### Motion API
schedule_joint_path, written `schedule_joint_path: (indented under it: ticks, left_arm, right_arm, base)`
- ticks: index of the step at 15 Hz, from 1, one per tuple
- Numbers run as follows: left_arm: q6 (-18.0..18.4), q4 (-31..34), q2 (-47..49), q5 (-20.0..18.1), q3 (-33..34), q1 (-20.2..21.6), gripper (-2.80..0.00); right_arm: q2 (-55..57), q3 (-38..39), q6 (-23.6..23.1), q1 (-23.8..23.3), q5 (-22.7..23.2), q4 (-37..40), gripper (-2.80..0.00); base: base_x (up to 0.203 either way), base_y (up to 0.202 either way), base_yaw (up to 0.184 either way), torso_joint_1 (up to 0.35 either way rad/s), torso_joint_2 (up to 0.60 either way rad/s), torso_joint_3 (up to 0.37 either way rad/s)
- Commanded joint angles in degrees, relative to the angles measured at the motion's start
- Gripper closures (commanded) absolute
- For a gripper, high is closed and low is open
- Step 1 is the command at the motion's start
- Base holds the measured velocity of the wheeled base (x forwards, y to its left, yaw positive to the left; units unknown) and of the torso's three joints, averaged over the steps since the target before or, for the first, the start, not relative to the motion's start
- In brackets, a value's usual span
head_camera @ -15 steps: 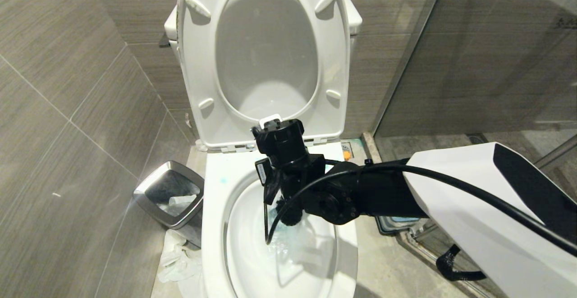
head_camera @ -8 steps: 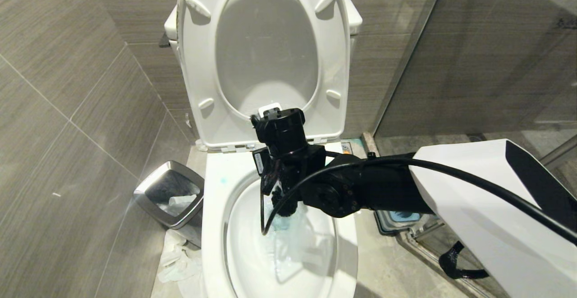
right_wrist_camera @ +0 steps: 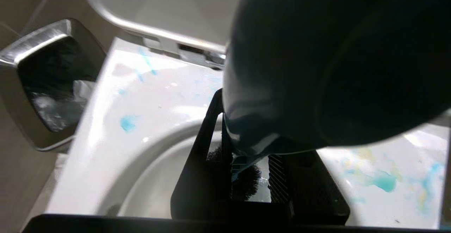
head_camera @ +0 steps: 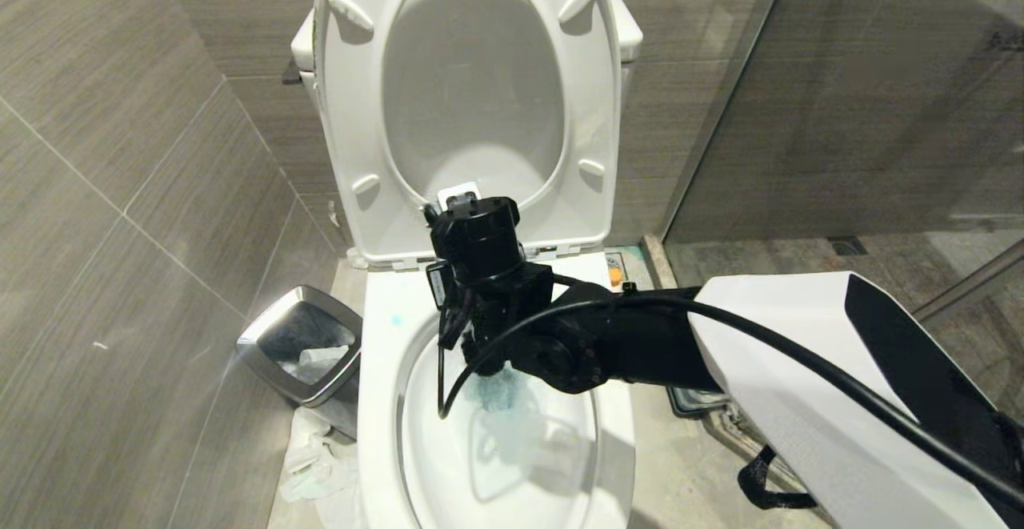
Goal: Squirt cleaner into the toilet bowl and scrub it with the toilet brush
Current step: Scrub the toilet bowl
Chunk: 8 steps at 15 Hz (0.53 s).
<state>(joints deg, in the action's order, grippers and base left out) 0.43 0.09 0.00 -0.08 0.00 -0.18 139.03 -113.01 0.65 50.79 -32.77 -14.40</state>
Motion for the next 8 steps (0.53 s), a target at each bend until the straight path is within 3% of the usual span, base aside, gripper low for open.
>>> schedule_joint_path:
  ticks: [1,8]
  left_arm:
    - [0.01,0.00,0.00,0.00,0.00,0.01,0.00]
    - [0.01,0.00,0.00,0.08,0.00,0.01,0.00]
  right_arm:
    - [2.26,-0.30,-1.23,1.19,-0.20,-4.11,0.00]
    - [2.60,0.93,-1.86,4.93,-0.56,-6.70,0.00]
  base:
    - [0.000,0.000,0.000,0.000,0.00,0.000]
    - [0.000,0.000,0.000,0.000,0.00,0.000]
